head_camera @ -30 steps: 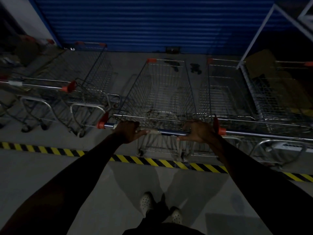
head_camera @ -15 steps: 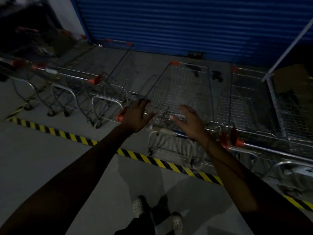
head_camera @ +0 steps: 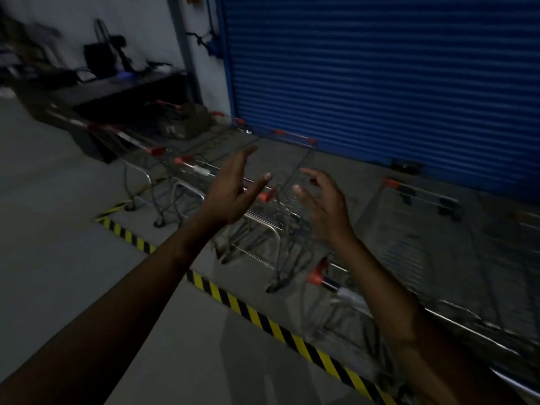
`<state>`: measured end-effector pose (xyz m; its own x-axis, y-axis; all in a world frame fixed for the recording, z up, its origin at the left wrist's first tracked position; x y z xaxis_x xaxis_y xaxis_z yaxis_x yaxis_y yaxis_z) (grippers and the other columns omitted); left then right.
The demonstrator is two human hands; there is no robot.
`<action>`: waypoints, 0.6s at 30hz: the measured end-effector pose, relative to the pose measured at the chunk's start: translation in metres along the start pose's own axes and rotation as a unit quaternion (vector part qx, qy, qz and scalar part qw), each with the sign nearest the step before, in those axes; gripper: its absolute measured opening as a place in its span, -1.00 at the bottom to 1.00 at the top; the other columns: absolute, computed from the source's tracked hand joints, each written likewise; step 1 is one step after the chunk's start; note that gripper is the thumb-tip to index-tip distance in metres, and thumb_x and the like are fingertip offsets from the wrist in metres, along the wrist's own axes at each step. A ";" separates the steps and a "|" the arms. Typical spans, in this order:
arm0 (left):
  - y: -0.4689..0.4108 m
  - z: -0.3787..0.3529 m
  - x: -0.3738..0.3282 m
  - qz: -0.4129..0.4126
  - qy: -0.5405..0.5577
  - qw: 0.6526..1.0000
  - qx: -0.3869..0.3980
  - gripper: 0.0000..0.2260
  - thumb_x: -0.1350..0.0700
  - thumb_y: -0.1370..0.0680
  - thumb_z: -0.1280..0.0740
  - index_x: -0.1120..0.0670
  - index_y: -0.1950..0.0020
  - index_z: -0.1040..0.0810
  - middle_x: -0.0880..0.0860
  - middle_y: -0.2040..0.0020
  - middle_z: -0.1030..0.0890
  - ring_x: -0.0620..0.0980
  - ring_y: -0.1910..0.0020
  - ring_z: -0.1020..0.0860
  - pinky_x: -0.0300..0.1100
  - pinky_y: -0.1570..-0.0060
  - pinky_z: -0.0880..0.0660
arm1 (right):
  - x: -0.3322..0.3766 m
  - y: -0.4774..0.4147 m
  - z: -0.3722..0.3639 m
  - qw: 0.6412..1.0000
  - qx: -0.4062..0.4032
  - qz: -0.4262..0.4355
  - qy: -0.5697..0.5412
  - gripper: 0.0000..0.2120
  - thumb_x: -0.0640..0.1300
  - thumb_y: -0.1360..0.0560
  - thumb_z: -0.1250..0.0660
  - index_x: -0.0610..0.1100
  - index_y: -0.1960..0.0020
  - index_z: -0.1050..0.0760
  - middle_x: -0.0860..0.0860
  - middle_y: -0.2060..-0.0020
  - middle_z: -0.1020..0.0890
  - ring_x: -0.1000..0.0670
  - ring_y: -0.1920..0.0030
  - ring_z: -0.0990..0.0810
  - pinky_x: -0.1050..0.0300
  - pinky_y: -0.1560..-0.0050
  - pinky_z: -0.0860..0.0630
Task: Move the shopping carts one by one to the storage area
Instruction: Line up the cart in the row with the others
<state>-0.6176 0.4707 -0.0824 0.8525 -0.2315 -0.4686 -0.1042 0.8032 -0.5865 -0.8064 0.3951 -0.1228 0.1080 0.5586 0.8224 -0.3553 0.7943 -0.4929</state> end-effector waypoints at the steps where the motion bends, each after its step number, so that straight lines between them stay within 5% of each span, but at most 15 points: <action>1: -0.002 0.015 0.015 0.012 -0.004 1.000 -0.007 -0.36 -0.24 -0.58 -0.18 0.18 -0.48 -0.34 0.17 -0.41 -0.45 0.07 -0.38 -0.40 -0.11 -0.34 -0.33 | 0.007 -0.009 -0.019 1.000 0.013 0.011 -0.004 -0.44 0.29 -0.46 -0.27 -0.04 -0.31 -0.50 0.03 -0.25 -0.53 0.09 -0.25 -0.49 0.31 -0.14 -0.46; 4: -0.005 0.054 0.057 0.026 -0.018 0.999 -0.035 -0.40 -0.23 -0.59 -0.19 0.18 -0.45 -0.37 0.16 -0.37 -0.47 0.07 -0.36 -0.43 -0.05 -0.32 -0.38 | 0.023 -0.031 -0.071 0.998 0.048 0.035 -0.020 -0.42 0.32 -0.45 -0.28 0.01 -0.35 -0.47 0.05 -0.27 -0.50 0.08 -0.27 -0.48 0.25 -0.12 -0.52; 7: -0.005 0.081 0.095 0.027 -0.044 0.998 -0.045 -0.46 -0.16 -0.62 -0.23 0.16 -0.46 -0.35 0.14 -0.36 -0.47 0.02 -0.33 -0.43 -0.11 -0.26 -0.37 | 0.027 -0.050 -0.111 0.996 0.068 0.049 -0.018 -0.46 0.33 -0.47 -0.29 0.09 -0.36 -0.44 0.14 -0.28 -0.48 0.13 -0.30 -0.45 -0.09 -0.20 -0.55; 10: -0.008 0.097 0.135 0.044 -0.057 0.996 -0.061 -0.54 -0.11 -0.64 -0.23 0.14 -0.43 -0.39 0.13 -0.32 -0.48 -0.06 -0.28 -0.42 -0.15 -0.20 -0.36 | 0.027 -0.070 -0.141 0.995 0.085 0.056 -0.011 -0.42 0.32 -0.47 -0.28 0.07 -0.39 -0.42 0.12 -0.33 -0.47 0.13 -0.32 -0.43 -0.10 -0.25 -0.51; 14: -0.025 0.101 0.197 0.028 -0.103 0.993 -0.054 -0.80 0.10 -0.63 -0.24 0.17 -0.13 -0.60 0.16 -0.24 -0.52 0.13 -0.20 -0.51 0.03 -0.10 -0.50 | 0.011 -0.104 -0.175 0.994 0.097 0.058 -0.004 -0.36 0.33 -0.46 -0.27 0.00 -0.42 -0.41 0.06 -0.36 -0.46 0.06 -0.35 -0.43 -0.13 -0.27 -0.50; 18: -0.052 0.093 0.245 0.034 -0.148 0.987 -0.041 -0.80 0.15 -0.62 -0.26 0.17 -0.08 -0.65 0.18 -0.18 -0.60 0.18 -0.16 -0.53 0.01 -0.06 -0.49 | -0.027 -0.147 -0.209 0.994 0.092 0.059 0.004 -0.45 0.27 -0.46 -0.30 0.06 -0.38 -0.43 0.06 -0.37 -0.45 0.03 -0.36 -0.44 -0.18 -0.21 -0.54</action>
<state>-0.3556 0.4235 -0.1051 0.9532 0.0030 -0.3023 -0.1981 0.7613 -0.6174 -0.5629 0.3130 -0.1323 0.0625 0.6471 0.7598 -0.5303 0.6665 -0.5240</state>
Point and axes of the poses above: each hand's wrist, its own y-axis away from the middle knuckle, its own z-axis out of the back of the hand, x = y × z, the point moved 4 cm from there along -y, towards the middle knuckle
